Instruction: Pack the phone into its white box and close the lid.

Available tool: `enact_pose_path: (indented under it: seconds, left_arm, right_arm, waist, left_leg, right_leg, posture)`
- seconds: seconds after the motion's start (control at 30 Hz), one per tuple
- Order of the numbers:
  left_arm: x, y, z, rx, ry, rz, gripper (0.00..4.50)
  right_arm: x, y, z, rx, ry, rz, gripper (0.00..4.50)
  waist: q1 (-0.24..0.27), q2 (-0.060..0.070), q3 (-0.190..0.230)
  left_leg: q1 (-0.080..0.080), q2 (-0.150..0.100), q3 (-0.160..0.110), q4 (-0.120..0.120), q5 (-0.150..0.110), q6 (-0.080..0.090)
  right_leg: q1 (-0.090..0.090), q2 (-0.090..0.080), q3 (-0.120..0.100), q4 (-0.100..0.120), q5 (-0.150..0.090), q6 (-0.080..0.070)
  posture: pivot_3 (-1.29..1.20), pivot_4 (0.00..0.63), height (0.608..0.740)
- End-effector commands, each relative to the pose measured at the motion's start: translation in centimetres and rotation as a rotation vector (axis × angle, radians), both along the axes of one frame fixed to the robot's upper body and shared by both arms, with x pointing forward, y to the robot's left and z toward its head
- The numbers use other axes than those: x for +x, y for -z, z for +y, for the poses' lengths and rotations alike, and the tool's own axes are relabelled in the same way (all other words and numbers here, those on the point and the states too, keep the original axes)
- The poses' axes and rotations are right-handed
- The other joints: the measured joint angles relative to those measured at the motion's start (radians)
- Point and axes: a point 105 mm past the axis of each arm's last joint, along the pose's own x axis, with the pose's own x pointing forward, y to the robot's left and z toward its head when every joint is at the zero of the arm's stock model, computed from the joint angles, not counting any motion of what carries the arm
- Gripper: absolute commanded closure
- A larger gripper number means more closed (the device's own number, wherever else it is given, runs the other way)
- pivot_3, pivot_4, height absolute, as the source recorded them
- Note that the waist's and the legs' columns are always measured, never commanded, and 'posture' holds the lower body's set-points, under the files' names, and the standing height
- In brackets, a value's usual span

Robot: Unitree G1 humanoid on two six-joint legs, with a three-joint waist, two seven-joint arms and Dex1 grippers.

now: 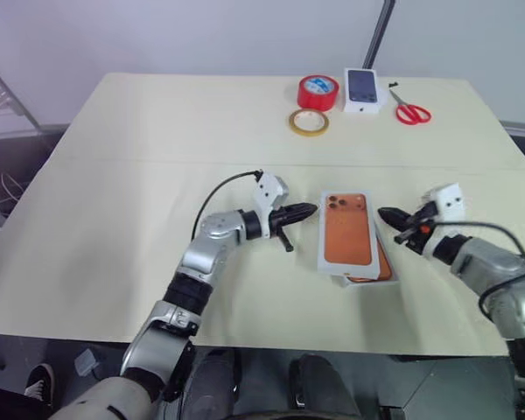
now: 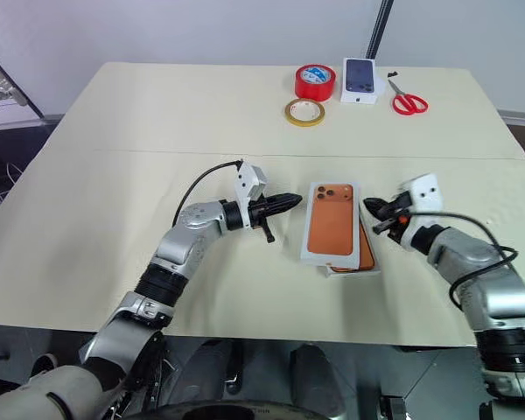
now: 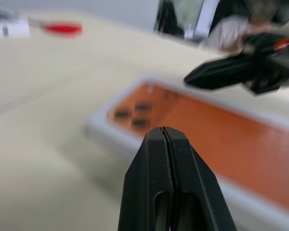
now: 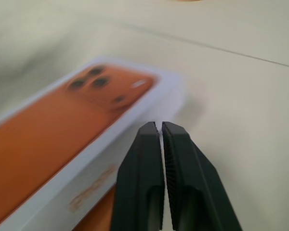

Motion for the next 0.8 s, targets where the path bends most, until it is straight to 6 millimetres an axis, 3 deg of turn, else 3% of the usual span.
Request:
enact_pose_path:
  seconds: [0.03,0.17,0.5,0.8]
  left_arm:
    - [-0.9,1.7,-0.3,0.084,0.045,0.062,4.5]
    - [-0.8,2.1,-1.2,0.082,0.045,0.138,4.5]
    - [-1.6,2.9,-3.1,0.135,0.146,0.186,4.5]
    - [-3.0,1.0,-4.8,0.086,0.23,0.118,4.5]
  right_arm:
    - [0.6,-1.8,-0.7,-0.074,0.034,-0.119,4.44]
    - [0.8,-2.1,-1.6,-0.058,0.068,-0.124,4.44]
    - [0.2,-1.8,-0.3,-0.073,0.001,-0.116,4.44]
    - [-0.7,-1.3,-0.6,-0.126,-0.041,-0.086,4.44]
  waist:
    - [0.0,0.0,0.0]
    - [0.005,0.0,0.0]
    - [0.0,0.001,0.0]
    - [0.001,0.0,0.0]
  left_leg:
    - [0.0,0.0,0.0,0.0,0.0,0.0]
    - [0.0,0.0,0.0,0.0,0.0,0.0]
    - [0.0,0.0,0.0,0.0,0.0,0.0]
    - [0.0,-0.001,0.0,0.0,0.0,0.0]
  right_leg:
    - [0.0,0.0,0.0,0.0,0.0,0.0]
    - [0.0,-0.001,0.0,0.0,0.0,0.0]
    - [0.001,0.0,0.0,0.0,0.0,0.0]
    - [0.001,-0.001,0.0,0.0,0.0,0.0]
  posture:
    - [0.0,0.15,0.74]
    - [0.0,0.15,0.74]
    - [0.0,0.15,0.74]
    - [0.0,0.15,0.74]
